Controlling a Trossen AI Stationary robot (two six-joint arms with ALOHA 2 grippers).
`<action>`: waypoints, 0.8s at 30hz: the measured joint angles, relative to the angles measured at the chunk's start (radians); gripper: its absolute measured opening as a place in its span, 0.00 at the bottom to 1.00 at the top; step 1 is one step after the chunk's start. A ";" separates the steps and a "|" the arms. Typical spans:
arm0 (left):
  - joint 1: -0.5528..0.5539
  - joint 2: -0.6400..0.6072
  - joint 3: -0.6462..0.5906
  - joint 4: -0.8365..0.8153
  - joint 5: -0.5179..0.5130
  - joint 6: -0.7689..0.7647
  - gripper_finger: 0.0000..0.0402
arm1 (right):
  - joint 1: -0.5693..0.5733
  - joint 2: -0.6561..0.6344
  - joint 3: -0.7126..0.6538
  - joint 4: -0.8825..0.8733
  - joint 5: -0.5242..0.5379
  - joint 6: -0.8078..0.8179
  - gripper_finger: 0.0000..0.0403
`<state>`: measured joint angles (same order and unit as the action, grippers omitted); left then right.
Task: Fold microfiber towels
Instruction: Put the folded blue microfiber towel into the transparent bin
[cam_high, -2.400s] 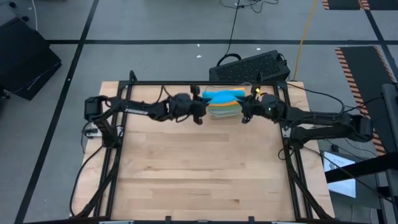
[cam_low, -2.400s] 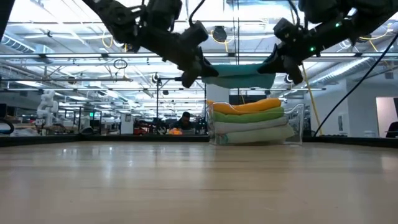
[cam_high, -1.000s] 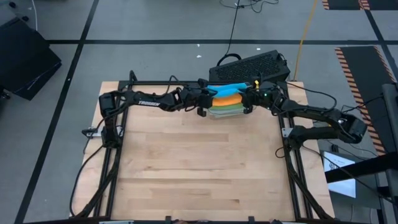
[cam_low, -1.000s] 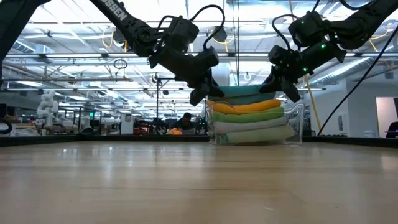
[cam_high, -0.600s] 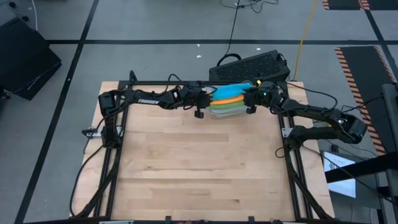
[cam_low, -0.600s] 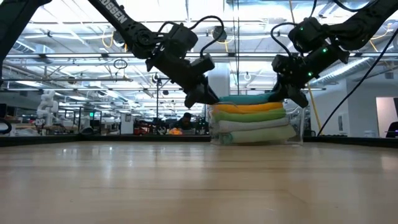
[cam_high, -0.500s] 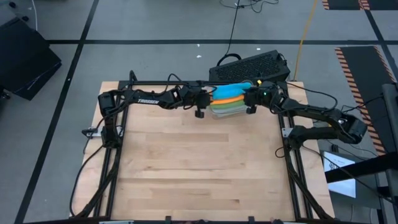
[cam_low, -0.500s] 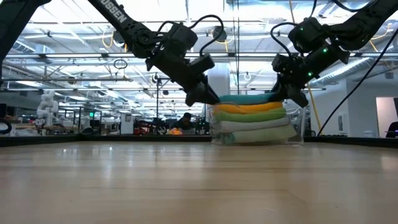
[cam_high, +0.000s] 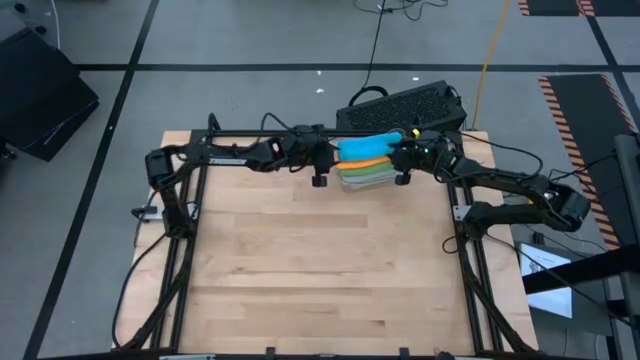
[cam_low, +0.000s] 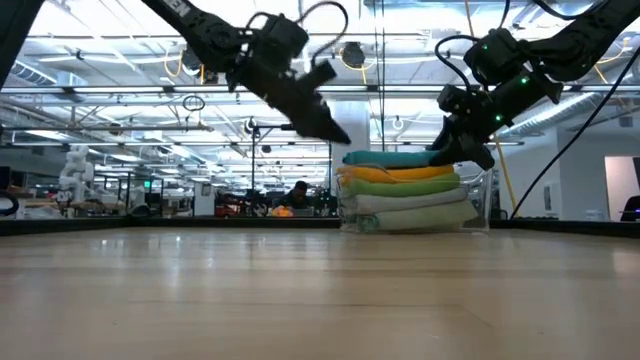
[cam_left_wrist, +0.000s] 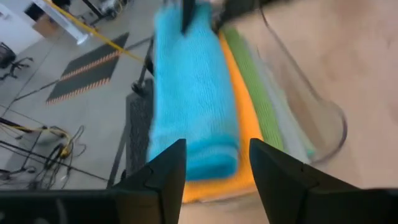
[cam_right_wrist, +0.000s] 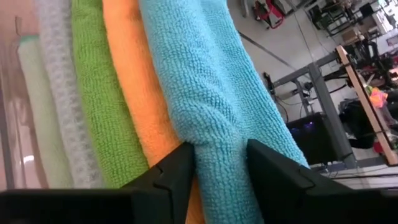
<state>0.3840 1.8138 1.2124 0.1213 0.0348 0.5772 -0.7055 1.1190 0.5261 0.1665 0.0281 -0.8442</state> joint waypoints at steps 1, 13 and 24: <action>0.002 -0.016 0.000 0.000 0.014 -0.017 0.44 | 0.000 -0.001 0.000 0.001 0.000 0.008 0.36; 0.032 0.001 0.000 0.256 0.104 -0.258 0.44 | -0.002 -0.070 0.001 -0.006 -0.059 0.143 0.56; 0.066 0.119 0.001 0.309 0.126 -0.327 0.44 | -0.047 -0.131 0.002 0.112 -0.235 0.310 0.59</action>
<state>0.4500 1.9331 1.2129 0.4300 0.1611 0.2504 -0.7521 0.9882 0.5278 0.2789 -0.2072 -0.5339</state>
